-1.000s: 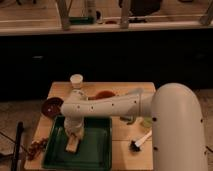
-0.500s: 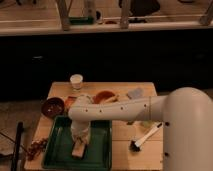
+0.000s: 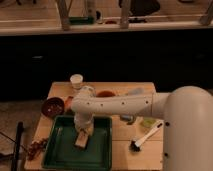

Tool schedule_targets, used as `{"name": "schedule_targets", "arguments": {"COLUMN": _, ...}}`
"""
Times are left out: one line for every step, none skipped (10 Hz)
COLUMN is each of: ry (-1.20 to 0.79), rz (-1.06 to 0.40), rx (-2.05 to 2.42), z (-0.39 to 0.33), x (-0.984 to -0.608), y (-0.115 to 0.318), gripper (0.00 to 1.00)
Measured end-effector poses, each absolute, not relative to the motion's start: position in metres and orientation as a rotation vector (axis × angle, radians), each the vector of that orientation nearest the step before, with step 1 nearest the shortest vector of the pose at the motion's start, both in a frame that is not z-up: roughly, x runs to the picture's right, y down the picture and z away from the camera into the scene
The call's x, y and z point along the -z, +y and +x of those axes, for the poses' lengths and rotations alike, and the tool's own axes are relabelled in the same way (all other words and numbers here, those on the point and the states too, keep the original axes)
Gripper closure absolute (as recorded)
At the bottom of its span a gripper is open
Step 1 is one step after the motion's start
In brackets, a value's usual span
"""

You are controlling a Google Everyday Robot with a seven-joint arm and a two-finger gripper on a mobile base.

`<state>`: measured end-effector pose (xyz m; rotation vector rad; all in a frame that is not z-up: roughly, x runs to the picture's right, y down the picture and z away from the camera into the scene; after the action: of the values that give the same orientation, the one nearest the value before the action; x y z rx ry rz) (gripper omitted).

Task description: Wipe tray with eraser

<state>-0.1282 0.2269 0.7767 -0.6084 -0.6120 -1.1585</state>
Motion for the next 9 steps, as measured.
{"name": "schedule_targets", "arguments": {"ry": -0.621, "rz": -0.601, "rx": 1.174, "z": -0.140, "x": -0.778, "y": 0.224, "gripper": 1.00}}
{"name": "schedule_targets", "arguments": {"ry": -0.638, "rz": -0.603, "rx": 1.204, "z": -0.154, "x": -0.779, "y": 0.226, "gripper": 1.00}}
{"name": "schedule_targets", "arguments": {"ry": -0.664, "rz": -0.606, "rx": 1.233, "z": -0.168, "x": -0.779, "y": 0.232, "gripper": 1.00}}
{"name": "schedule_targets", "arguments": {"ry": -0.689, "rz": -0.615, "rx": 1.252, "z": -0.177, "x": -0.776, "y": 0.241, "gripper": 1.00}}
{"name": "schedule_targets", "arguments": {"ry": -0.708, "rz": -0.625, "rx": 1.266, "z": -0.179, "x": -0.770, "y": 0.251, "gripper": 1.00}}
{"name": "schedule_targets", "arguments": {"ry": -0.722, "rz": -0.635, "rx": 1.273, "z": -0.178, "x": -0.765, "y": 0.259, "gripper": 1.00}}
{"name": "schedule_targets", "arguments": {"ry": -0.736, "rz": -0.644, "rx": 1.275, "z": -0.171, "x": -0.757, "y": 0.270, "gripper": 1.00}}
{"name": "schedule_targets", "arguments": {"ry": -0.738, "rz": -0.646, "rx": 1.265, "z": -0.164, "x": -0.754, "y": 0.272, "gripper": 1.00}}
{"name": "schedule_targets", "arguments": {"ry": -0.725, "rz": -0.651, "rx": 1.251, "z": -0.152, "x": -0.753, "y": 0.272, "gripper": 1.00}}
